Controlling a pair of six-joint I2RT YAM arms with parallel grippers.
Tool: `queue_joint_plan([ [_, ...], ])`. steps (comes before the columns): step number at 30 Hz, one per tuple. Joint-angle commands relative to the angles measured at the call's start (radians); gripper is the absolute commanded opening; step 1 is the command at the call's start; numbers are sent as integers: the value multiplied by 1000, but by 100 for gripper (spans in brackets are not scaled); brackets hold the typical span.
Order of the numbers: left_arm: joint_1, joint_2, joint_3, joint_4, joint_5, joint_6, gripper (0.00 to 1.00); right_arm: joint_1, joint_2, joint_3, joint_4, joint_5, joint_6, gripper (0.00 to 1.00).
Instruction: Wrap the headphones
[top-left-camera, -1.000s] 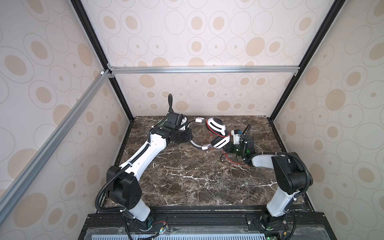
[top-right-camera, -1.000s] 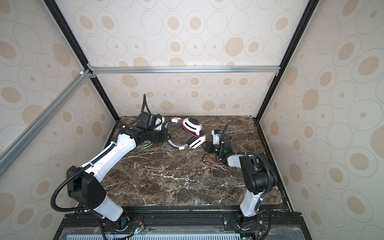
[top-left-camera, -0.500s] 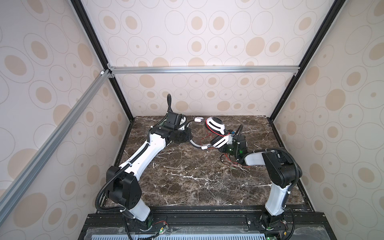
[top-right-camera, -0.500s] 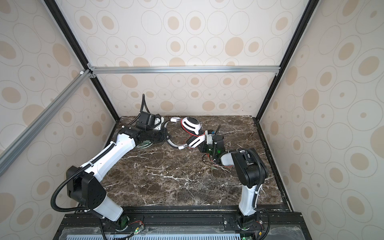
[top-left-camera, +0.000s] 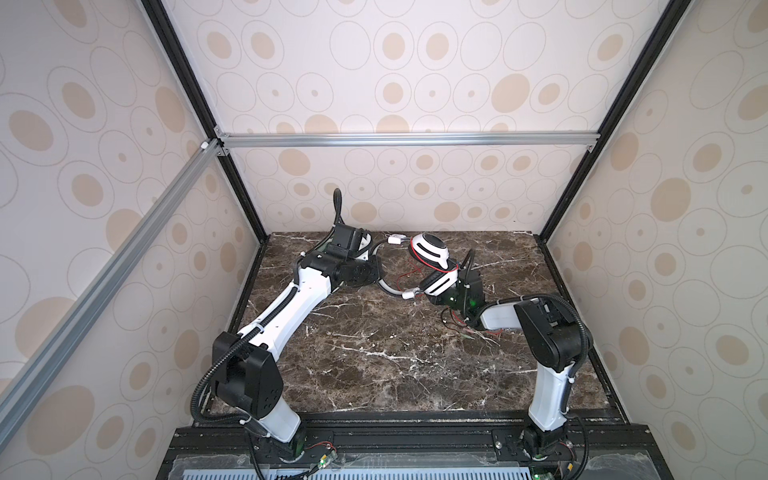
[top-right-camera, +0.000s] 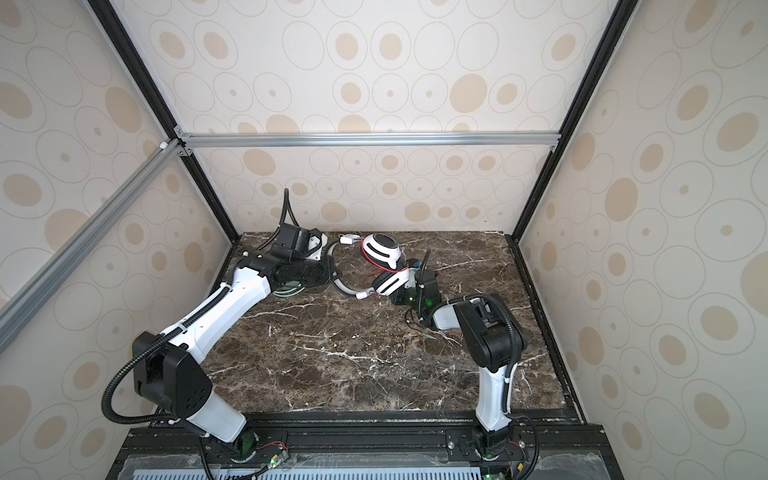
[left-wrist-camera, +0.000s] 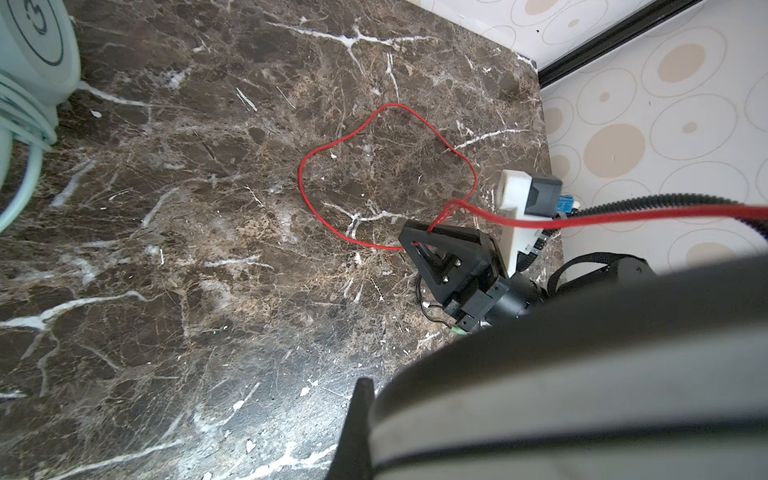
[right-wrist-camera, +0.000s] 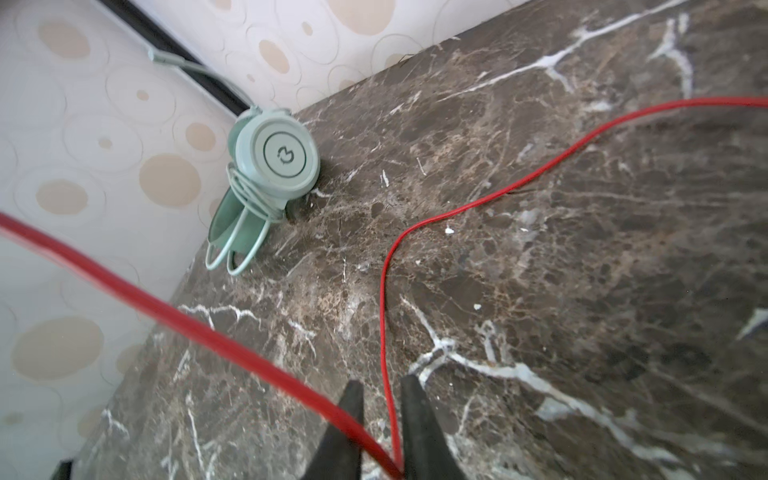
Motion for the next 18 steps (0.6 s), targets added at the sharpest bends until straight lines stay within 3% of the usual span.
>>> queue_joint_plan([
  [1, 7, -52, 18, 62, 39, -25, 0, 1, -19, -7, 15, 12, -10, 7],
  [4, 9, -52, 17, 62, 39, -26, 0, 2, -70, -39, -20, 12, -36, 0],
  [10, 12, -51, 17, 63, 35, -26, 0, 12, -228, -153, -92, 37, -89, 0],
  [18, 17, -47, 14, 65, 21, -29, 0, 111, -546, -275, -379, 168, -241, 0],
])
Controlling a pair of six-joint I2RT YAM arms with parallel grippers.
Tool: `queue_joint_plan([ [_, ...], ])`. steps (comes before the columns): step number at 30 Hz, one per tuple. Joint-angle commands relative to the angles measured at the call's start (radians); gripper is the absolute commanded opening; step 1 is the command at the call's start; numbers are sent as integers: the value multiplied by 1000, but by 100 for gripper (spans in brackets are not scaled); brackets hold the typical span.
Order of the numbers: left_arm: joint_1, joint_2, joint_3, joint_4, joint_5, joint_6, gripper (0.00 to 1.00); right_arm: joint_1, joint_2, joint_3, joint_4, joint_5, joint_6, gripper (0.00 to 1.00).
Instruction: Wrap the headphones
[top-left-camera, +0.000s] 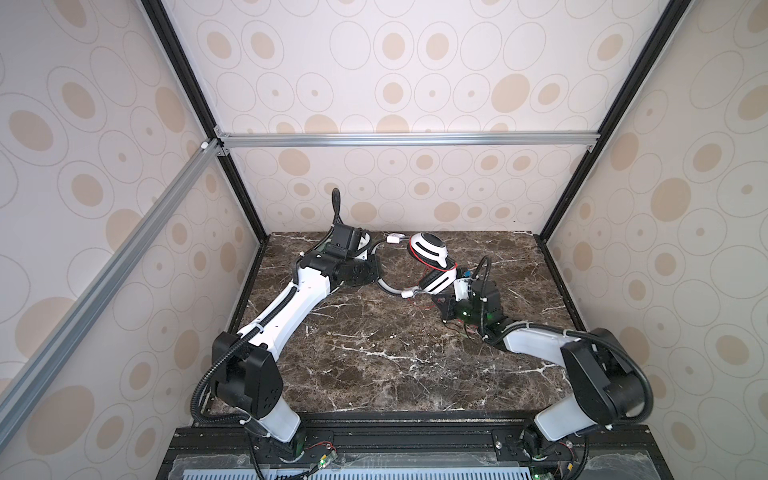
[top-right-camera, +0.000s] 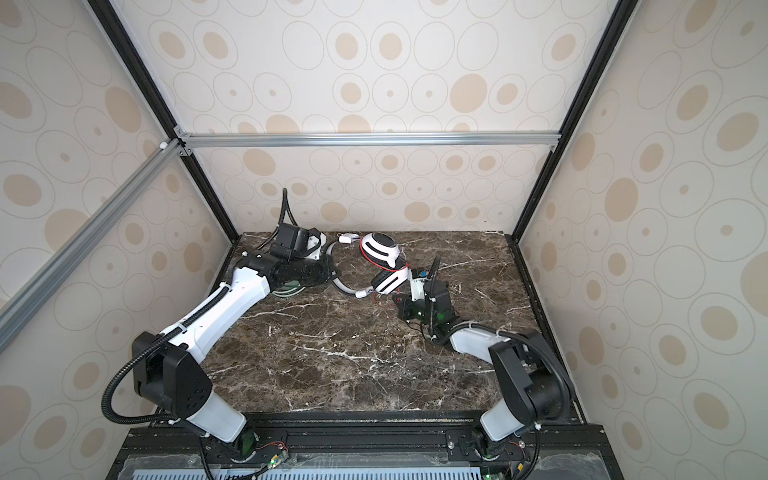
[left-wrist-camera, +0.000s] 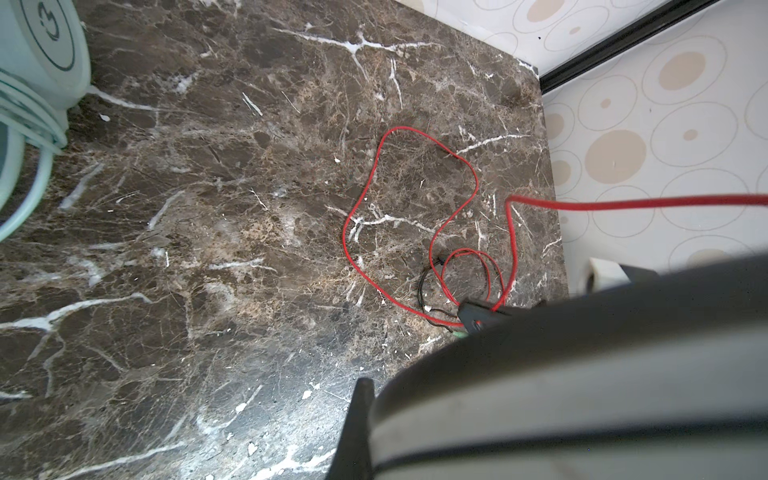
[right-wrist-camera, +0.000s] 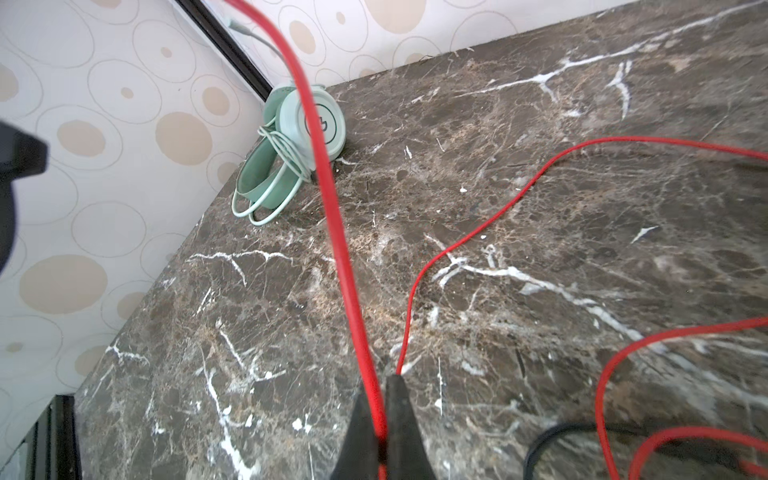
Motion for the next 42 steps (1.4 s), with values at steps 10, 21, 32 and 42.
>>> queue_joint_plan([
  [10, 11, -39, 8, 63, 12, -29, 0, 199, -444, -50, -472, 280, -191, 0],
  [21, 10, -31, 2, 67, 2, -29, 0, 326, -489, 9, -574, 376, -223, 0],
  [32, 10, -29, 1, 67, 3, -33, 0, 348, -565, -1, -611, 417, -211, 0],
  [42, 10, -34, 0, 67, 4, -35, 0, 349, -632, -10, -659, 469, -202, 1],
])
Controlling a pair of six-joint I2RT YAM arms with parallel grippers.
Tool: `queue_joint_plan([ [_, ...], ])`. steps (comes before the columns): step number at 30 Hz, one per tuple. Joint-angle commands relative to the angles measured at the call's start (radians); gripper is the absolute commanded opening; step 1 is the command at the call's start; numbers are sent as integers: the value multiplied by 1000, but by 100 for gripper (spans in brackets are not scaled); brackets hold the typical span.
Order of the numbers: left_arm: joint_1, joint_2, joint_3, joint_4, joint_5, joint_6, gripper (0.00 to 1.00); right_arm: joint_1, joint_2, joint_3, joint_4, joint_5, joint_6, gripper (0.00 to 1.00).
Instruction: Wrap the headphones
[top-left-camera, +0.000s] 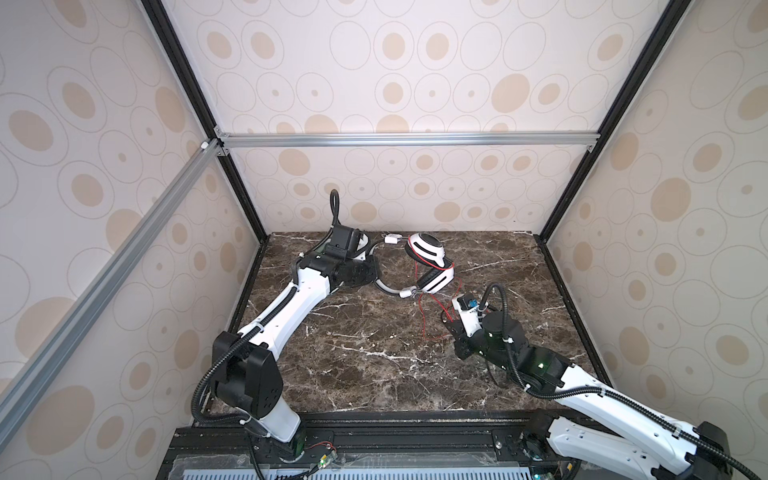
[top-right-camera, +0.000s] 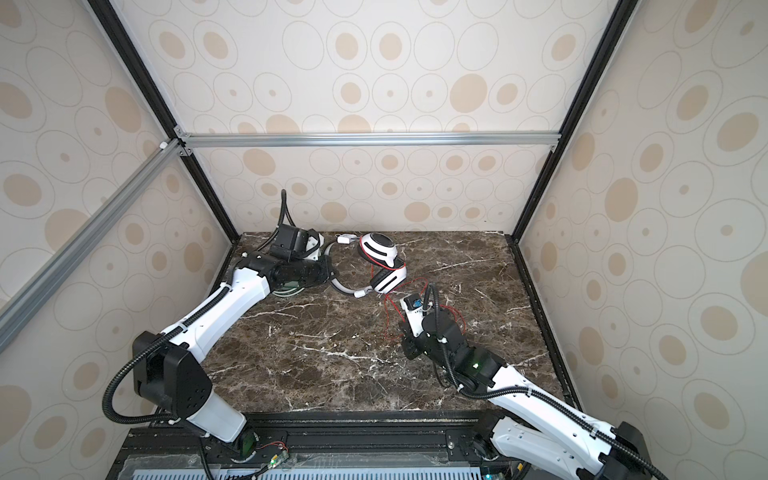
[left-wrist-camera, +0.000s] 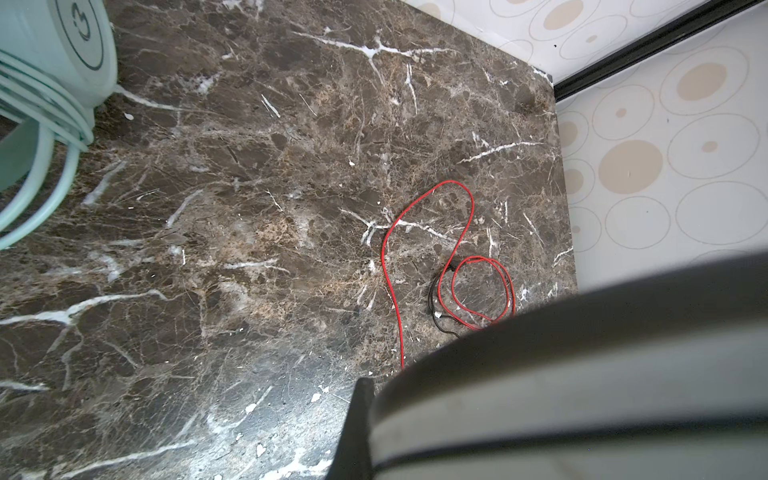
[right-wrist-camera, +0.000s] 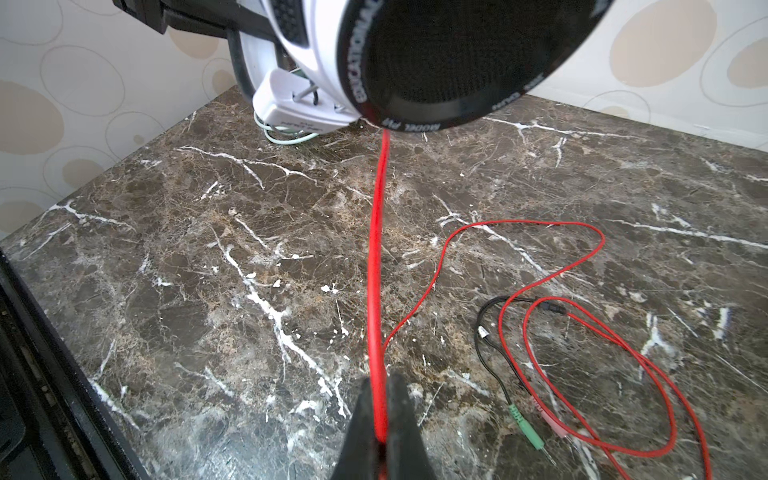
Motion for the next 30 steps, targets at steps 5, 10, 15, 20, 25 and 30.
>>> queue_joint_plan([
  [5, 6, -35, 16, 53, 21, -27, 0, 8, -57, 22, -55, 34, -6, 1],
  [10, 5, -47, 15, 26, -109, -54, 0, 23, -29, 55, -98, 93, -29, 1],
  [15, 5, -80, 3, 13, -223, -92, 0, 65, 33, 61, -55, 91, -61, 1],
  [20, 5, -130, -17, 35, -265, -106, 0, 72, 135, 59, -15, 129, -58, 4],
  [25, 5, -204, -59, 91, -276, -114, 0, 61, 230, 50, -12, 182, -26, 38],
  [30, 5, -281, -90, 114, -351, -129, 0, -56, 292, 28, 22, -39, 58, 50],
])
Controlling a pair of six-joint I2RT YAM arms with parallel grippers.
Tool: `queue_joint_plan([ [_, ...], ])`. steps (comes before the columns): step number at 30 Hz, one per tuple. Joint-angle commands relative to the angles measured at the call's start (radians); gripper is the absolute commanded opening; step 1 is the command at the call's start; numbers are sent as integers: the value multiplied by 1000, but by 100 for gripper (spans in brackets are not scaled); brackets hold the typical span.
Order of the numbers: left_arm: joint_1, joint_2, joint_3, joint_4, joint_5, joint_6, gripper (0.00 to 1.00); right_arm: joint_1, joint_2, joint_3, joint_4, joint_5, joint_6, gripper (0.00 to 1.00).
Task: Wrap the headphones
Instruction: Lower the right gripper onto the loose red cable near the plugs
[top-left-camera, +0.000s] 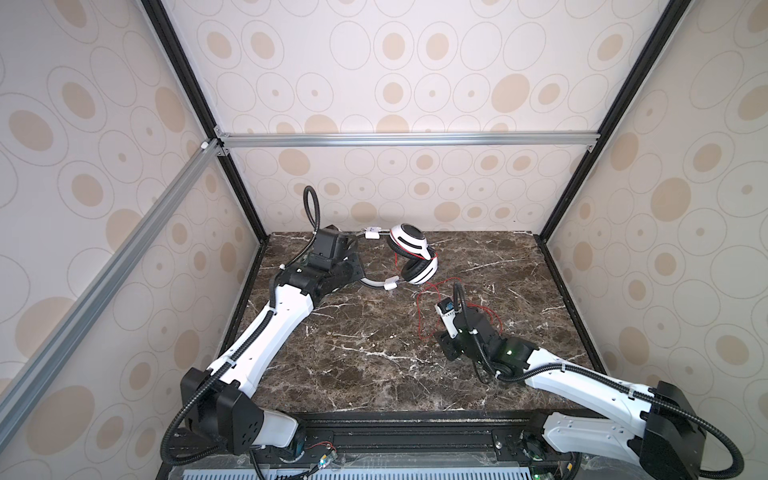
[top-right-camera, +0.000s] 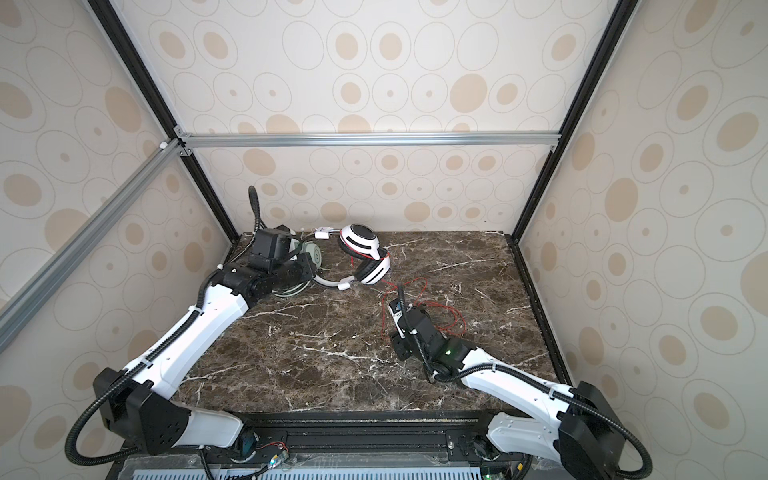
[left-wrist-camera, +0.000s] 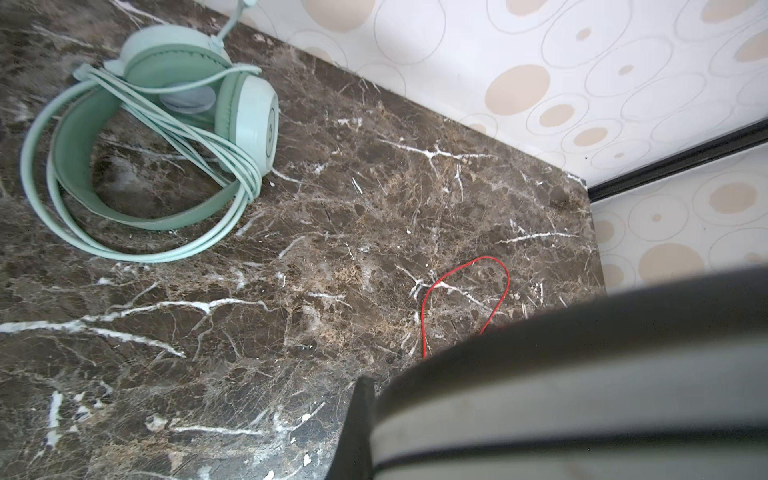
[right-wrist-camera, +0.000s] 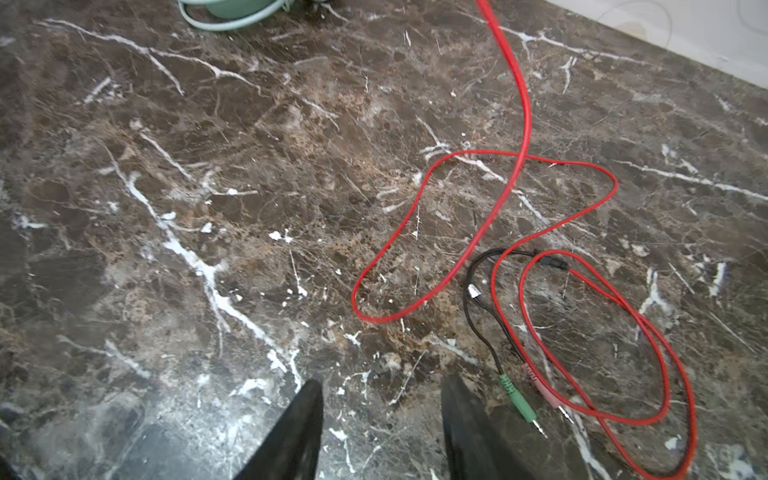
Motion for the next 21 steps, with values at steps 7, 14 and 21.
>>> queue_joint_plan([
  [7, 12, -109, 1, 94, -88, -51, 0, -123, 179, 3, 125, -248, 108, 58],
  [14, 29, -101, 5, 89, -66, -53, 0, -216, 382, 87, 234, -270, 221, 58],
  [21, 48, -90, 6, 92, -43, -53, 0, -290, 596, 216, 366, -494, 206, 58],
])
